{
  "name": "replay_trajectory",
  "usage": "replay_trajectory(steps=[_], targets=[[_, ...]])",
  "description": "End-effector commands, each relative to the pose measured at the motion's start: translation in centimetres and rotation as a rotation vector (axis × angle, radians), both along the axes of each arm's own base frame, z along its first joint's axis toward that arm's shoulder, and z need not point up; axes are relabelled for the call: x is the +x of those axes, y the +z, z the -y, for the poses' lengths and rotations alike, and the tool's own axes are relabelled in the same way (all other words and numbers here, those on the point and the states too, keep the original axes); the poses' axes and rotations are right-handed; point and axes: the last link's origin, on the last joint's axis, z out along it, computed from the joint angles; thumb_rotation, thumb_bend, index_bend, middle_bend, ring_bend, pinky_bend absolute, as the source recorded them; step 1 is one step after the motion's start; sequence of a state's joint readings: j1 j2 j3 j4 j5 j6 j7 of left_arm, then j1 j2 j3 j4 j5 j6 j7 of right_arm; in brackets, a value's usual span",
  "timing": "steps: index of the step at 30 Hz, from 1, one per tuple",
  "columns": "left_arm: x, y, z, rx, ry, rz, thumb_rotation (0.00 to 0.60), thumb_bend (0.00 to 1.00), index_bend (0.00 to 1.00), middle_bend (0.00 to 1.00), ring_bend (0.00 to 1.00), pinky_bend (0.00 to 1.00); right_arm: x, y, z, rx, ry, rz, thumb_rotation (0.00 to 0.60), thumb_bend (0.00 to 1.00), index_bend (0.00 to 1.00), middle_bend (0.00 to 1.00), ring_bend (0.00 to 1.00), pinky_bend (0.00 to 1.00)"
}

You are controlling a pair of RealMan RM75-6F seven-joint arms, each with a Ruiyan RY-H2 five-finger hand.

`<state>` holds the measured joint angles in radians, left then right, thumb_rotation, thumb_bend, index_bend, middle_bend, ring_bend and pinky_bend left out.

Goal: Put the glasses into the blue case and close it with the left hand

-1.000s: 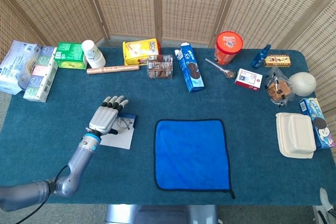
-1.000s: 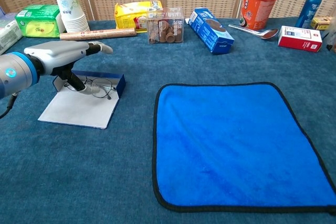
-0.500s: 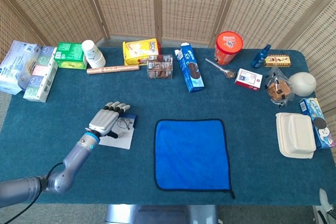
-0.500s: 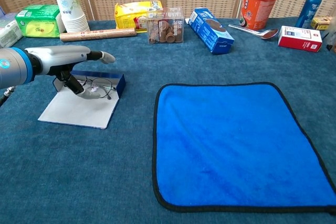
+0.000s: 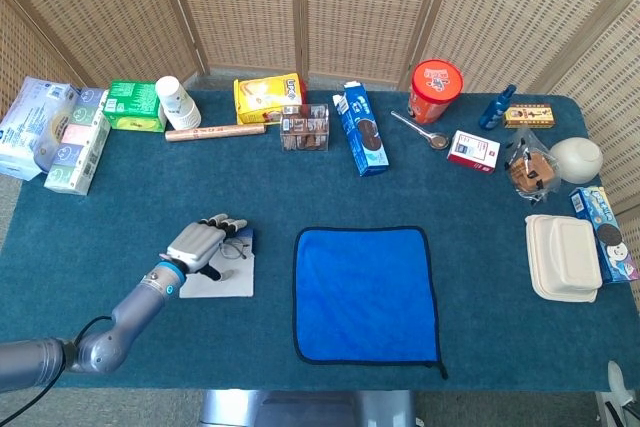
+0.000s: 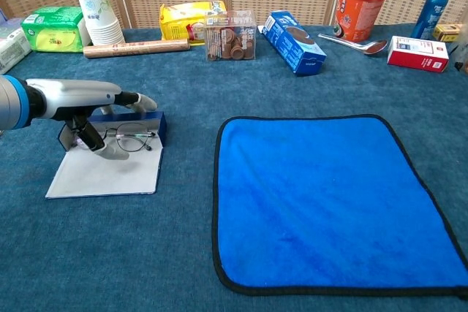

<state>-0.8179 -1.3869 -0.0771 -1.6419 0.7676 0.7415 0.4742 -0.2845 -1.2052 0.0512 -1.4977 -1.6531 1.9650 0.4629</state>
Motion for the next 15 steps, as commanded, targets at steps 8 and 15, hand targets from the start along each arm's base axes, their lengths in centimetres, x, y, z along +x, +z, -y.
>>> replay_trajectory(steps=[8, 15], targets=[[-0.1, 0.7, 2.4, -0.029, -0.014, 0.046, 0.47, 0.26, 0.04, 0.12, 0.01, 0.16, 0.2, -0.1, 0.2, 0.006, 0.017, 0.002, 0.403, 0.33, 0.03, 0.13, 0.0, 0.13], [0.6, 0.7, 3.2, -0.051, -0.047, 0.067, 0.467, 0.26, 0.03, 0.12, 0.0, 0.16, 0.3, 0.0, 0.0, 0.0, 0.017, 0.001, 0.405, 0.33, 0.03, 0.13, 0.0, 0.13]])
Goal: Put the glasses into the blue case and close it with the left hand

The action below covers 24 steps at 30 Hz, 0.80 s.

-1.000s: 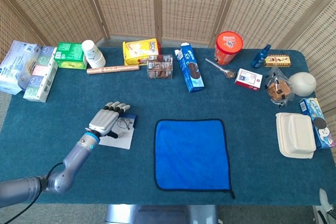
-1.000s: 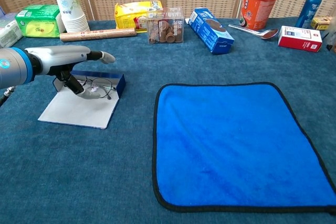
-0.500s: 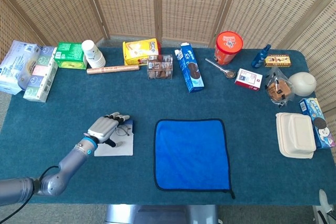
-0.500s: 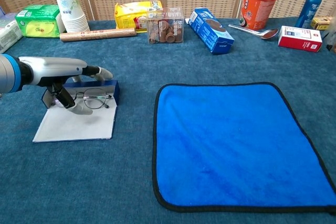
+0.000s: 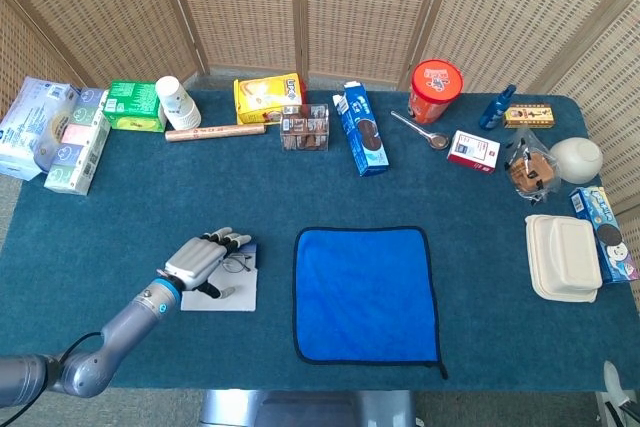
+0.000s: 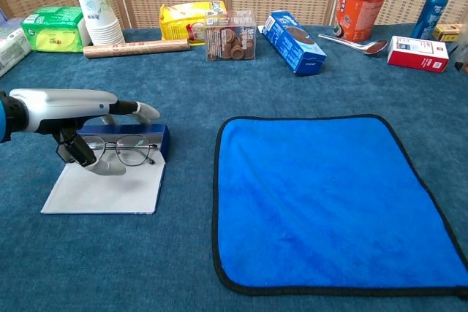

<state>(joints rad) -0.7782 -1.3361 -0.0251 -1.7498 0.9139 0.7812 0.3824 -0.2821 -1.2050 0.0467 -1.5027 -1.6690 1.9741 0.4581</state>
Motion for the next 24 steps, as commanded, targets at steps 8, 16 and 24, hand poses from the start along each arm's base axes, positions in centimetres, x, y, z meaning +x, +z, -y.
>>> replay_trajectory(steps=[8, 16, 24], targets=[[0.7, -0.5, 1.8, -0.062, -0.031, 0.022, 0.465, 0.26, 0.03, 0.11, 0.0, 0.16, 0.1, 0.1, -0.3, -0.006, 0.002, 0.001, 0.405, 0.33, 0.03, 0.13, 0.0, 0.13], [0.7, -0.3, 3.3, -0.084, -0.052, 0.032, 0.469, 0.26, 0.03, 0.11, 0.0, 0.17, 0.1, 0.1, -0.4, -0.007, 0.006, 0.003, 0.405, 0.33, 0.03, 0.13, 0.0, 0.13], [0.0, 0.2, 4.8, -0.094, -0.036, 0.045, 0.472, 0.26, 0.02, 0.11, 0.0, 0.17, 0.2, 0.1, -0.3, -0.004, 0.011, 0.005, 0.402, 0.33, 0.03, 0.13, 0.0, 0.13]])
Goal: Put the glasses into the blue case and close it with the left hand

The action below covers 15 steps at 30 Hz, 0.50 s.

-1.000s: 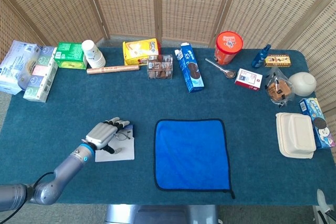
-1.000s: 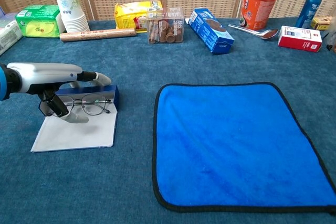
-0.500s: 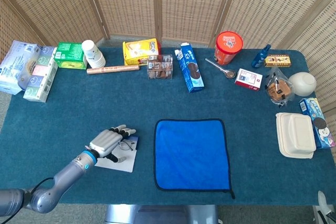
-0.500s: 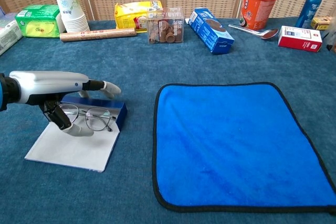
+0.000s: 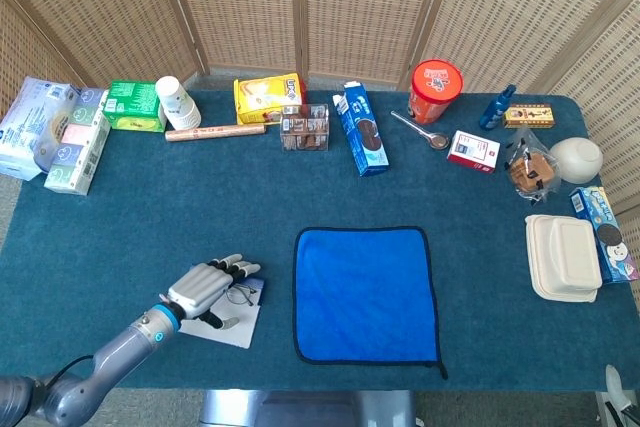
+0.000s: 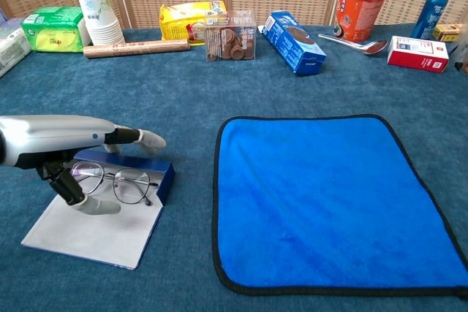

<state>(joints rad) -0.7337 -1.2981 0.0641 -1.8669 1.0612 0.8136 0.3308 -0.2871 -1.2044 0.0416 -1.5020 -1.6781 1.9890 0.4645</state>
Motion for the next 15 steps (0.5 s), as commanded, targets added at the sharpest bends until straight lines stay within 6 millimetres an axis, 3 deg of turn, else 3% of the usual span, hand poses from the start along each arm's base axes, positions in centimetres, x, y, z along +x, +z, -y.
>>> replay_trajectory(steps=[1, 15], targets=[[-0.4, 0.2, 0.5, -0.002, 0.01, 0.005, 0.47, 0.26, 0.02, 0.11, 0.0, 0.17, 0.0, 0.0, 0.1, 0.002, 0.002, 0.001, 0.401, 0.33, 0.03, 0.13, 0.0, 0.13], [-0.7, 0.4, 1.9, -0.011, -0.002, 0.021, 0.47, 0.26, 0.02, 0.1, 0.0, 0.18, 0.2, -0.2, 0.3, 0.017, 0.008, -0.003, 0.403, 0.33, 0.03, 0.13, 0.0, 0.13]])
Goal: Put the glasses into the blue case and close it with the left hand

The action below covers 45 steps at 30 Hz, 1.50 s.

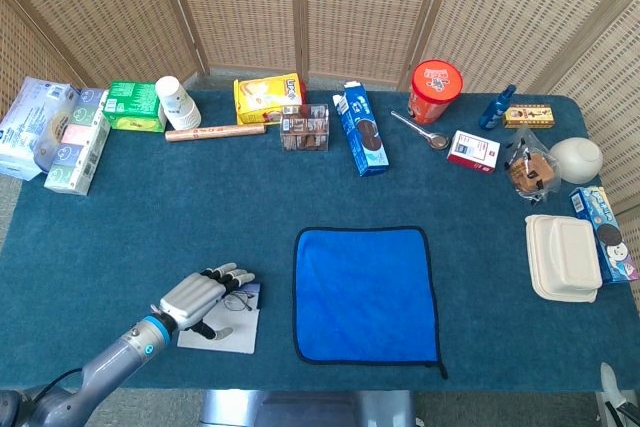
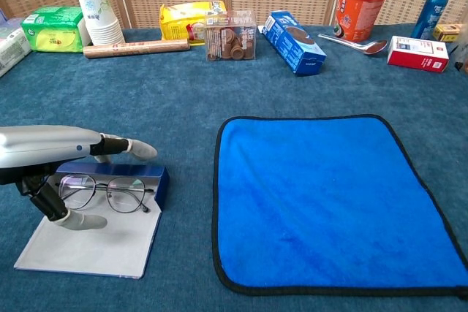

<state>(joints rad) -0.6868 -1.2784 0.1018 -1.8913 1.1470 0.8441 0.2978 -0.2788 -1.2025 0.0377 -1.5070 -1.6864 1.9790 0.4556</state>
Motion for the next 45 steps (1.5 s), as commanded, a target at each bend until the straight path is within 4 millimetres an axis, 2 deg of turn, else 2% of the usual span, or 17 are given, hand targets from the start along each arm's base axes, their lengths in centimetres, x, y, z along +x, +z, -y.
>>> replay_trajectory(steps=[1, 19, 32, 45], targets=[[0.0, -0.1, 0.2, -0.005, -0.001, 0.008, 0.47, 0.26, 0.02, 0.1, 0.0, 0.18, 0.0, 0.0, 0.0, 0.004, 0.0, -0.002, 0.404, 0.33, 0.03, 0.13, 0.0, 0.13], [0.8, -0.6, 1.4, -0.039, -0.041, 0.032, 0.469, 0.26, 0.01, 0.1, 0.0, 0.18, 0.3, 0.0, 0.1, 0.049, -0.007, -0.032, 0.393, 0.33, 0.04, 0.12, 0.0, 0.13], [1.0, -0.5, 2.1, -0.045, -0.052, 0.036, 0.47, 0.26, 0.01, 0.09, 0.0, 0.19, 1.0, -0.4, 0.3, 0.176, -0.001, -0.147, 0.344, 0.33, 0.06, 0.13, 0.0, 0.12], [0.9, -0.2, 3.4, -0.061, -0.061, 0.029, 0.465, 0.26, 0.01, 0.1, 0.0, 0.2, 1.9, -1.0, 0.7, 0.216, 0.008, -0.284, 0.34, 0.33, 0.06, 0.13, 0.0, 0.12]])
